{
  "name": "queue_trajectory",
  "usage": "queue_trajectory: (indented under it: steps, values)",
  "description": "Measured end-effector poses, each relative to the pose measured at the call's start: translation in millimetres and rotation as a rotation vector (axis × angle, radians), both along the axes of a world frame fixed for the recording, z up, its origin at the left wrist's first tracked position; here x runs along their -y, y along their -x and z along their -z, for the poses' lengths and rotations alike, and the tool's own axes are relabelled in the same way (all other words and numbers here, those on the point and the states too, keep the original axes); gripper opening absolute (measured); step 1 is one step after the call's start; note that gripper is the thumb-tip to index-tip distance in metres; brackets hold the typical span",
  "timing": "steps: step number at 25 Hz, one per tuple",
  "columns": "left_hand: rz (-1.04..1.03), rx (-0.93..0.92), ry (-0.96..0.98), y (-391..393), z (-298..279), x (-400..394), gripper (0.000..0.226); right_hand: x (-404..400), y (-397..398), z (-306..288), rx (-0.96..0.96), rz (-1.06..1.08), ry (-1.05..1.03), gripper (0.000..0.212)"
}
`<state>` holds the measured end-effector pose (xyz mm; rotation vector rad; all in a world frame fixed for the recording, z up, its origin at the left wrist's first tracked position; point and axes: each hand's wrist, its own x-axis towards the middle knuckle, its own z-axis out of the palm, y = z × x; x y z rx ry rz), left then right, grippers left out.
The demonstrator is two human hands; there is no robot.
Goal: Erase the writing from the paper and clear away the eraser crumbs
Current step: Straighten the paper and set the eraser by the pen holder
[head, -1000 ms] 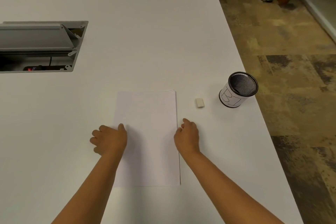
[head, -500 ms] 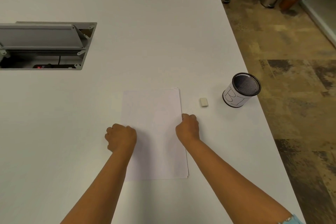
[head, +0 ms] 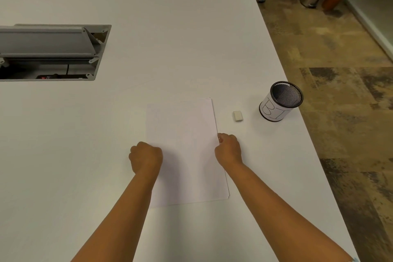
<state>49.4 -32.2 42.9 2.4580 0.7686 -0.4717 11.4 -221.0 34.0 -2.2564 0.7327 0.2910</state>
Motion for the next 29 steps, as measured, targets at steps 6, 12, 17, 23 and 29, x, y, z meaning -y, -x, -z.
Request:
queue_trajectory:
  steps: [6, 12, 17, 23, 29]
  values:
    - [0.003, 0.002, 0.010, -0.3, 0.3, -11.5, 0.019, 20.3, 11.0, 3.7, 0.043, 0.113, -0.123, 0.041]
    - [-0.008, -0.014, 0.059, -1.9, -4.2, -11.5, 0.031, 15.4, 18.9, 8.9, 0.062, 0.110, -0.125, 0.037]
    - [-0.047, -0.045, 0.112, -5.9, -6.0, -13.5, 0.031, 9.1, 18.9, 7.9, 0.054, 0.062, -0.064, 0.039]
    - [-0.038, -0.035, 0.121, -2.0, -8.5, -19.3, 0.033, 6.3, 22.9, 4.9, 0.075, 0.109, -0.091, 0.038]
    - [0.010, 0.010, 0.062, 3.0, -5.7, -33.5, 0.035, 9.6, 44.4, 4.2, 0.090, 0.247, -0.144, 0.039]
